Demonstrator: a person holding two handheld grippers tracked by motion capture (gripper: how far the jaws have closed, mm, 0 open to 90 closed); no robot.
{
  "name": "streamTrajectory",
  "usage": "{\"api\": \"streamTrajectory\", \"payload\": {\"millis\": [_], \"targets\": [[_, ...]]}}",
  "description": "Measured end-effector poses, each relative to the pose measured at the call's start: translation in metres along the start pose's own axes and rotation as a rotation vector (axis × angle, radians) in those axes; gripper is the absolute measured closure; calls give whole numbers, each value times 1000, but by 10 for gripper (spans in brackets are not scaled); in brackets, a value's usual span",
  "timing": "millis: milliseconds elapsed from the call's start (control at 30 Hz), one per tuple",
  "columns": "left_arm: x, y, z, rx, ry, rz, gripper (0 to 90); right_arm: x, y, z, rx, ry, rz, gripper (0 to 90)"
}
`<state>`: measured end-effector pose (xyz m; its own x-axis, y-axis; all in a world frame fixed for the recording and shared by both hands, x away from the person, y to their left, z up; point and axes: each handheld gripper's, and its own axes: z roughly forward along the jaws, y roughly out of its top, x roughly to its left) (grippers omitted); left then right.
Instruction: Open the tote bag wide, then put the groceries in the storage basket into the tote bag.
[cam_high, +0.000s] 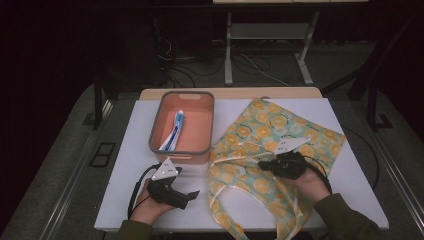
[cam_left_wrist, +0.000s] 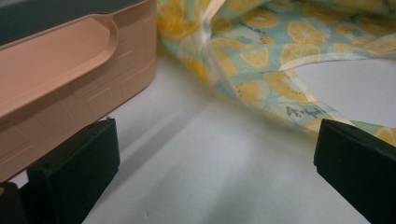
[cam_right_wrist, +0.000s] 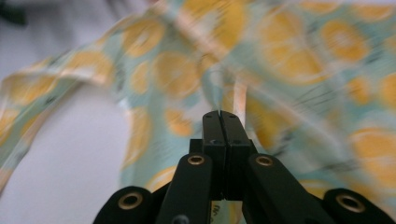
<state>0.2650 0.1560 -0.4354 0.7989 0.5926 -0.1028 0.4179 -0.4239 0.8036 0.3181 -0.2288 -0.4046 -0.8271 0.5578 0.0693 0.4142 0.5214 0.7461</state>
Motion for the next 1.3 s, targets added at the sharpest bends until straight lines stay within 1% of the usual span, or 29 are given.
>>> {"api": "streamTrajectory", "payload": {"millis": [33, 67, 100, 133, 167, 233, 400, 500, 533, 567, 633, 767, 967, 1167, 1300], "targets": [[0, 0, 0, -1, 1, -1, 0, -5, 2, -3, -14, -16, 5, 900], [0, 0, 0, -2, 1, -1, 0, -13, 6, -7, -36, -33, 20, 900], [0, 0, 0, -1, 3, -2, 0, -17, 8, -9, -50, -42, 29, 900], [0, 0, 0, -2, 3, -2, 0, -25, 11, -12, -74, -62, 46, 900], [0, 0, 0, -1, 3, -2, 0, -32, 13, -14, -91, -70, 68, 900], [0, 0, 0, 0, 2, -3, 0, -43, 16, -16, -121, -95, 96, 900], [1, -1, -1, -3, 1, -4, 0, -63, 18, -13, -149, -144, 148, 900], [1, -1, 0, -2, -1, -4, 0, -71, 15, -12, -148, -194, 159, 900], [1, -1, 0, -1, -2, -3, 0, -74, 14, -11, -149, -201, 171, 900], [1, -1, 0, 1, -2, -4, 0, -77, 12, -11, -148, -194, 181, 900], [1, -1, 0, -2, -3, -5, 0, -78, 9, -12, -143, -191, 181, 900], [1, -1, -1, -2, -4, -5, 0, -75, 9, -15, -152, -177, 175, 900], [1, -1, -2, -4, -6, -3, 0, -72, 9, -13, -144, -164, 164, 900], [-2, 1, -8, -21, -12, 2, 0, -71, 10, -12, -142, -158, 159, 900], [-3, 5, -10, -30, -35, 2, 0, -70, 10, -11, -139, -146, 151, 900]]}}
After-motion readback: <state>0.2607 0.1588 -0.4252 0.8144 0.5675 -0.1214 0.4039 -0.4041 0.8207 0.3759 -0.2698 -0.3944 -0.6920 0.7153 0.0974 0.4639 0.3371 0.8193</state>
